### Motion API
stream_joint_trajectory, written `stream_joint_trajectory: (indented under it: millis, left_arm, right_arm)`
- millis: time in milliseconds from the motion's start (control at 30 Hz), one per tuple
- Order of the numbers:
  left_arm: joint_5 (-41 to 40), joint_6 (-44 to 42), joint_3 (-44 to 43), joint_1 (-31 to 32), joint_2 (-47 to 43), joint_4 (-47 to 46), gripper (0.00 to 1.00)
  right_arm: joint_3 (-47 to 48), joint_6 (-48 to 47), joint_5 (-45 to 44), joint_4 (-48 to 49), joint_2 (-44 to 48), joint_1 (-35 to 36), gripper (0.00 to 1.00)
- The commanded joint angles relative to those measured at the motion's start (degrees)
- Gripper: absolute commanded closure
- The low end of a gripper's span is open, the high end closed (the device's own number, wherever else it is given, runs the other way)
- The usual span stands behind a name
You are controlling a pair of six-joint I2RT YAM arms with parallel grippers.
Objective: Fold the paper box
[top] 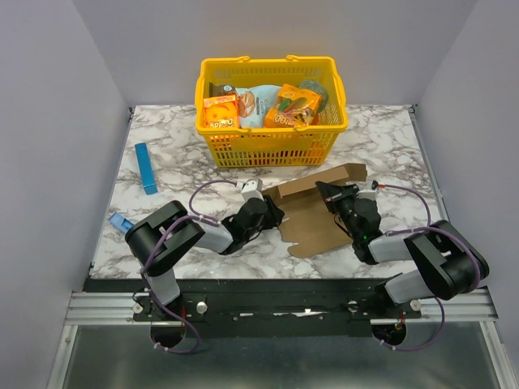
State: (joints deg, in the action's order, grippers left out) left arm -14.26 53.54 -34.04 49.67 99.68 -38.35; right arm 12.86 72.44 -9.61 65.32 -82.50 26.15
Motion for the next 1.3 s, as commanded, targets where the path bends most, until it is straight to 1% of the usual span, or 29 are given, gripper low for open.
stream_joint_trajectory:
  millis: [0,133,233,367,400,433,567,733,967,1067,1100,1133,1267]
  left_arm:
    - [-2.70,-0.89,-1.29,1.66,-0.80,-2.08,0.55]
    - [-3.49,-1.24,-1.64,1.83,-0.89,-2.08,0.61]
    - [-3.84,-1.50,-0.68,1.83,-1.24,-3.57,0.62]
    - [-3.15,-3.79,0.91,1.83,-1.86,-10.24,0.62]
    - [-2.62,-4.75,0.73,1.83,-1.86,-10.69,0.63]
    - [-2.35,-4.93,0.30,1.83,-1.86,-10.78,0.67]
    - [-1.47,-5.81,1.87,1.92,-2.03,-14.90,0.69]
    - [2.47,-9.67,1.09,1.57,-0.89,-16.67,0.71]
    - [9.95,-11.61,1.70,-0.28,2.18,-23.52,0.71]
    - [11.53,-12.84,3.54,-0.71,0.44,-25.45,0.65]
    - [12.23,-14.24,4.07,-0.80,-1.40,-25.72,0.63]
    - [12.94,-14.95,4.77,-0.89,-2.55,-25.81,0.58]
    - [14.17,-19.25,9.86,-0.98,-9.22,-22.66,0.46]
  right_arm:
    - [-0.56,-1.25,1.17,-0.90,-0.21,0.48,0.99]
    - [-0.73,-1.34,1.08,-0.81,-0.12,0.48,0.99]
    - [-0.82,-1.43,0.99,-0.89,-0.03,0.48,0.99]
    - [-0.73,-1.43,1.17,-0.98,-0.64,0.39,0.99]
    - [-0.65,-1.34,1.08,-0.98,-0.73,0.48,0.99]
    - [-0.73,-0.99,0.91,-0.81,-0.82,0.48,0.99]
    - [-0.91,-1.34,0.73,-1.15,-0.12,0.48,0.99]
    - [-1.08,-1.60,0.47,-1.60,0.32,0.48,0.99]
    - [-1.96,-0.91,0.38,-1.86,0.24,0.39,0.99]
    - [-2.23,-0.37,0.38,-1.25,-0.03,0.48,0.99]
    - [-2.23,-0.37,0.29,-1.33,-0.03,0.48,0.99]
    - [-2.23,-0.20,0.12,-1.51,0.06,0.48,0.99]
    - [-2.32,-0.02,-1.02,-2.47,0.67,0.39,0.99]
